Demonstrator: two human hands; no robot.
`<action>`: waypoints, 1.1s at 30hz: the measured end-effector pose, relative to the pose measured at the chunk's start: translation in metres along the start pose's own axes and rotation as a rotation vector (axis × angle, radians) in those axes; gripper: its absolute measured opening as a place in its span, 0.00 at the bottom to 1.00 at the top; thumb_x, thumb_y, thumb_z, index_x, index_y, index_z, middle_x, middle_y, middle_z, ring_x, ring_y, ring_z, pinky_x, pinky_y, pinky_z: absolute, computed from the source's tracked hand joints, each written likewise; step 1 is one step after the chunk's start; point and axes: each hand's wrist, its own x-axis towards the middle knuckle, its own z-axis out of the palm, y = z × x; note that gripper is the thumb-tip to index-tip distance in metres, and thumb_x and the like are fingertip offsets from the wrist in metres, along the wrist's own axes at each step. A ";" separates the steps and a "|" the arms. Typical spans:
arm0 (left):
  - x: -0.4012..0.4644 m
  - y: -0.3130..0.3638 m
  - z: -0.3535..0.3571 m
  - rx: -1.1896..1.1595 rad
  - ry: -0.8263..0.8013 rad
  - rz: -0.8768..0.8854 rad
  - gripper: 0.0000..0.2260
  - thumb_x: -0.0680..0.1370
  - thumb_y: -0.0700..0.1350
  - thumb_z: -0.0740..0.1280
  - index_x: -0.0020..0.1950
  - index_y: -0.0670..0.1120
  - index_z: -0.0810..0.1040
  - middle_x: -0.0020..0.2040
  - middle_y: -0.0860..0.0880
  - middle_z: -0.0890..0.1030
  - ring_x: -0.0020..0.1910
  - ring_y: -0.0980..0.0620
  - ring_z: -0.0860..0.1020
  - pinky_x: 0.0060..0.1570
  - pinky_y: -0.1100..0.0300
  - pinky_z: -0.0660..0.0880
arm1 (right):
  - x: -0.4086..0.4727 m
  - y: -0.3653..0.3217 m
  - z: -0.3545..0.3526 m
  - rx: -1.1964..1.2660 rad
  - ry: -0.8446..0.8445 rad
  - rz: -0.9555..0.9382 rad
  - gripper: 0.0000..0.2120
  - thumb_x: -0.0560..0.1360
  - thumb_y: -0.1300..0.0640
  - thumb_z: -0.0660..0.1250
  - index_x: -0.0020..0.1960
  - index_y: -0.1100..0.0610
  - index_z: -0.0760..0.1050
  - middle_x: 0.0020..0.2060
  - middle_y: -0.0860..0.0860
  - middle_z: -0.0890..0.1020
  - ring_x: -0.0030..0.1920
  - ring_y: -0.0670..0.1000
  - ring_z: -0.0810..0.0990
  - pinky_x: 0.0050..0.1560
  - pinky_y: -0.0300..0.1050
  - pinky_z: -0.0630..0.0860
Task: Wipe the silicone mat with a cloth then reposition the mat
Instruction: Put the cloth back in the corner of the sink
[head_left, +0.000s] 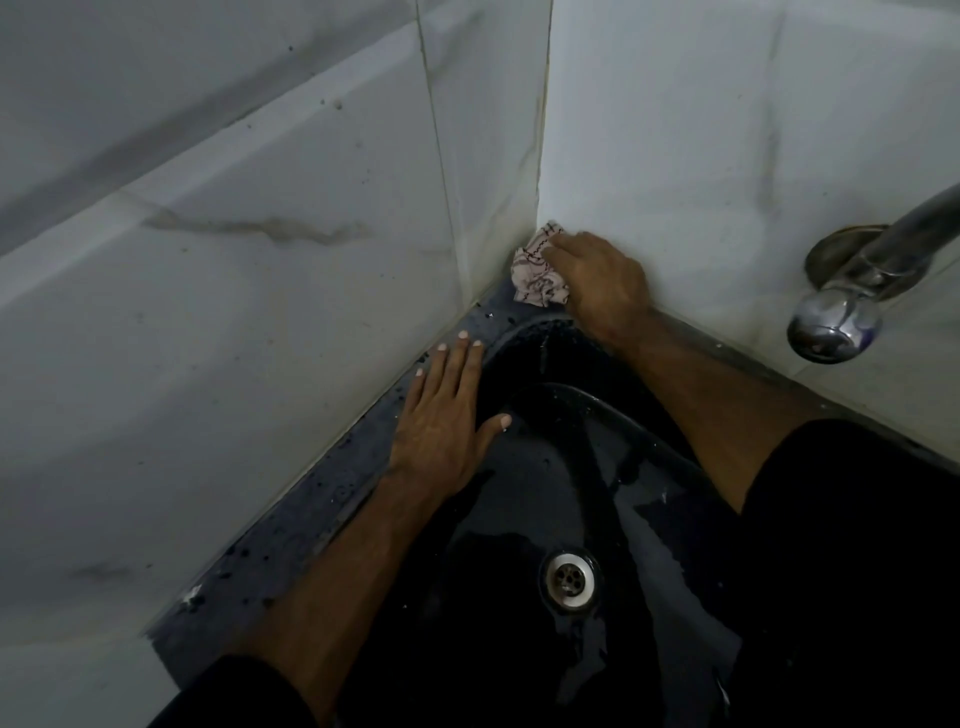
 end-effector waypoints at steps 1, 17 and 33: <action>0.001 0.001 0.000 -0.002 0.000 0.002 0.36 0.79 0.64 0.52 0.78 0.47 0.40 0.79 0.49 0.40 0.78 0.49 0.43 0.76 0.52 0.44 | -0.001 -0.001 0.001 0.027 0.026 0.017 0.27 0.68 0.65 0.70 0.67 0.58 0.72 0.68 0.55 0.74 0.66 0.61 0.72 0.58 0.56 0.75; 0.007 0.004 -0.001 -0.037 0.006 0.008 0.36 0.78 0.64 0.52 0.79 0.47 0.42 0.79 0.49 0.42 0.78 0.50 0.44 0.75 0.53 0.44 | -0.001 -0.013 0.030 0.177 0.165 0.011 0.29 0.66 0.63 0.65 0.67 0.64 0.70 0.68 0.60 0.72 0.72 0.64 0.63 0.74 0.56 0.56; -0.001 0.014 -0.003 -0.022 -0.025 0.011 0.36 0.79 0.63 0.52 0.79 0.47 0.41 0.79 0.49 0.41 0.78 0.49 0.42 0.76 0.51 0.44 | -0.014 -0.018 0.064 0.038 -0.136 0.155 0.40 0.73 0.27 0.51 0.78 0.47 0.50 0.79 0.54 0.49 0.78 0.58 0.44 0.73 0.66 0.37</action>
